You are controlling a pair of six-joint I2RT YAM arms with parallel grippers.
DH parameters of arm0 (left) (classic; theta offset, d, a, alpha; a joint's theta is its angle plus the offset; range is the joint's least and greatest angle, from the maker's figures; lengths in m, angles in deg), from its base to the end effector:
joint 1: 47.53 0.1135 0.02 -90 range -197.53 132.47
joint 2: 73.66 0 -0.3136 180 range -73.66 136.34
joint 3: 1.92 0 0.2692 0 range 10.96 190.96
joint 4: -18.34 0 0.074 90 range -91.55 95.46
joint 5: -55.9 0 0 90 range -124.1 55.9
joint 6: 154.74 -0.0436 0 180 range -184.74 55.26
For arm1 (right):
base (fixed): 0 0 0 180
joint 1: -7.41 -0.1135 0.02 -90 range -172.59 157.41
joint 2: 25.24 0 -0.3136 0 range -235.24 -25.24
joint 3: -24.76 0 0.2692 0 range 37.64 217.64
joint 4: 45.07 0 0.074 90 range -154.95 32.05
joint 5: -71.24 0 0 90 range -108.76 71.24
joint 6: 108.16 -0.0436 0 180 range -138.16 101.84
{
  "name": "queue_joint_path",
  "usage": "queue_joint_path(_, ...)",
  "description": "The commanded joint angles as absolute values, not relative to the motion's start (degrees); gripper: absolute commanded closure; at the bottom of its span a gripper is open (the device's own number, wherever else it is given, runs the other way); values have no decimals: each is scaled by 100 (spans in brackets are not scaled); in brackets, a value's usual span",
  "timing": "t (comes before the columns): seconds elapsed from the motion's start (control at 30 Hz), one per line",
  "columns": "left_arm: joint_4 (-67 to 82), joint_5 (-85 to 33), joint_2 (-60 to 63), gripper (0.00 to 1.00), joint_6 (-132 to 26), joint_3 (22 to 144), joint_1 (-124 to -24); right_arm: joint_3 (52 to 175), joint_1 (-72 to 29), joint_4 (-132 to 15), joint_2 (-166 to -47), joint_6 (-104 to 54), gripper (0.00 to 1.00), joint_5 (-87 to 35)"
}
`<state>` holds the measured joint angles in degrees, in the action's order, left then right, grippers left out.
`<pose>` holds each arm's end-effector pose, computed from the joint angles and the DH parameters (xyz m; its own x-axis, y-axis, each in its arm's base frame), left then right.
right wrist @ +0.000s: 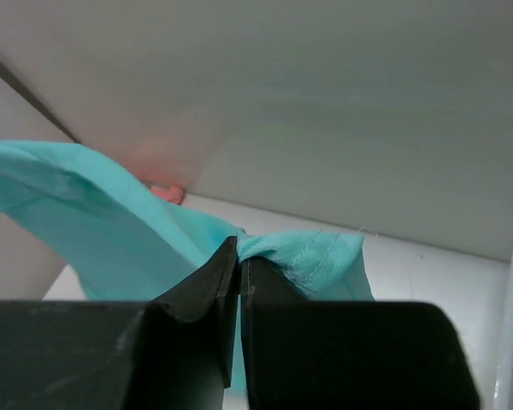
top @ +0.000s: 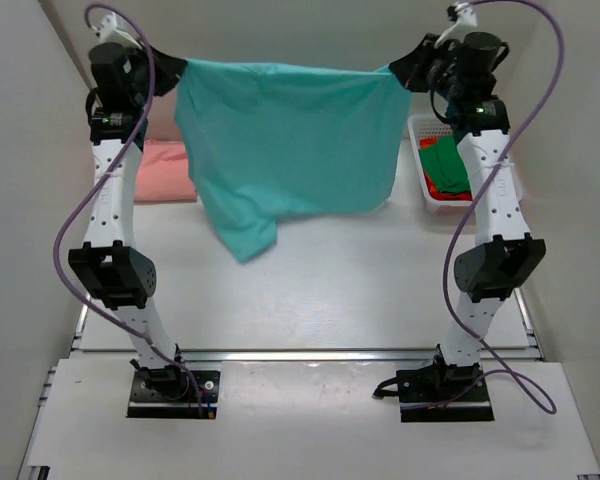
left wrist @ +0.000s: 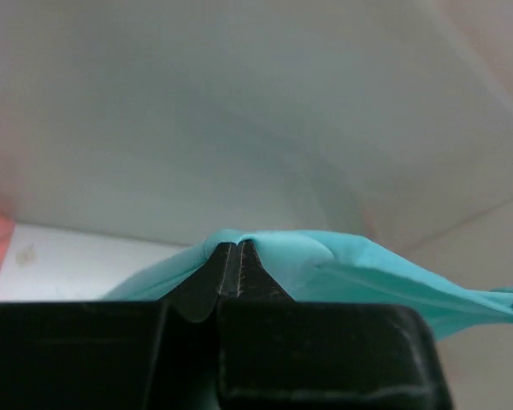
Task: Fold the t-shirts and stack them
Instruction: Flatten out the tshirt
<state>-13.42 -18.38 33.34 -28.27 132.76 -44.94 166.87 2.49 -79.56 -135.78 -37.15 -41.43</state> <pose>0.4658 0.0092 0.5302 -0.1918 -0.5814 -0.7907 0.1399 0.7812 -0.6084 0.4703 0.0573 0.5423 -0.1985 0.2843 -0.9380 -0.4209 0.8395 0.3435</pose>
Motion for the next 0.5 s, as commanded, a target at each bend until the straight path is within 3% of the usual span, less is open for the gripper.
queue_joint_path(0.0,-1179,-1566,2655,100,-2652,13693,-4243,16695,732,-7395,-12879,-4048,100,-4380)
queue_joint_path(0.13,-1029,-1459,2215,100,-2738,12798,-4304,15712,1048,-7176,-12500,-4163,100,-4600)
queue_joint_path(0.33,105,-1363,696,100,-2502,9440,-4515,13251,1146,-6368,-11622,-4444,100,-4926)
queue_joint_path(0.47,483,-1345,-376,100,-2466,7053,-4647,10960,944,-5893,-10762,-4453,100,-4672)
